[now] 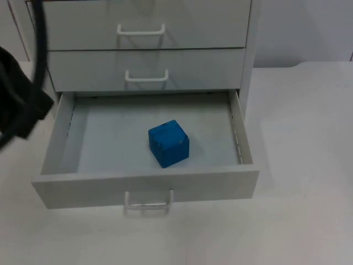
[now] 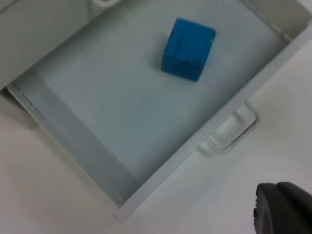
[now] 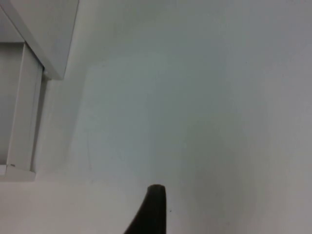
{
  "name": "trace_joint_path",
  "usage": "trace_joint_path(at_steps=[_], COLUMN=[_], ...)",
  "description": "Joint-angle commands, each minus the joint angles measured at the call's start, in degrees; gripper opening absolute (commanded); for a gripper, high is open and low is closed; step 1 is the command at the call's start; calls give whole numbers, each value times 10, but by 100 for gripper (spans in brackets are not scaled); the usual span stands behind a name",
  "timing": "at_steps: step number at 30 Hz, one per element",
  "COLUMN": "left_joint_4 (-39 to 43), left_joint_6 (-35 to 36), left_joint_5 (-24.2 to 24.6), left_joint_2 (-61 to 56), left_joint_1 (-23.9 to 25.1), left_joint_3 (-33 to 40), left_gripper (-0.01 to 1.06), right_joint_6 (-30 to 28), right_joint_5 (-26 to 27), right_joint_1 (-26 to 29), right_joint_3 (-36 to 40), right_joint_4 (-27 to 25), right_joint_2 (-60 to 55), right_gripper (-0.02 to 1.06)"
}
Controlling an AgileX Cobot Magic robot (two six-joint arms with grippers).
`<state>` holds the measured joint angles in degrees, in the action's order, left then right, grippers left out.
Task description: Open the drawer with the left hand, place the block into the drawer with the right hand, then close the drawer with the left hand.
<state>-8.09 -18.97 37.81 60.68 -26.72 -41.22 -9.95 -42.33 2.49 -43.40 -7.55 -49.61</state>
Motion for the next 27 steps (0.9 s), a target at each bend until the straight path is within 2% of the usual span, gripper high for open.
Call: trace_joint_path(at_steps=[1, 4, 5, 10, 11, 14, 18, 21, 27], left_joint_4=[90, 238, 238, 486, 486, 587, 647, 715, 801], left_joint_6=[84, 199, 199, 407, 407, 481, 527, 593, 676], left_joint_5=[-16, -28, -28, -10, -10, 14, 18, 18, -7], left_joint_2=[15, 48, 48, 130, 130, 194, 252, 302, 368], left_joint_1=[-56, -141, -141, -256, -256, -305, -336, -353, -354], left_joint_3=[-1, -1, -1, -1, -1, -1, -1, -1, -1], left_gripper=[0, 0, 0, 0, 0, 0, 0, 0, 0], right_joint_6=[5, 10, 10, 10, 10, 10, 10, 15, 15], right_joint_5=[5, 5, 5, 5, 5, 5, 5, 5, 9], right_joint_1=[3, 3, 3, 3, 3, 3, 3, 3, 3], right_joint_3=[1, 1, 1, 1, 1, 1, 1, 1, 1], right_joint_4=[-4, -4, -4, -1, -1, 2, 10, 17, 25], right_joint_2=[3, 3, 3, 3, 3, 3, 3, 3, 3], right_gripper=[81, 81, 81, 81, 81, 81, 81, 81, 81])
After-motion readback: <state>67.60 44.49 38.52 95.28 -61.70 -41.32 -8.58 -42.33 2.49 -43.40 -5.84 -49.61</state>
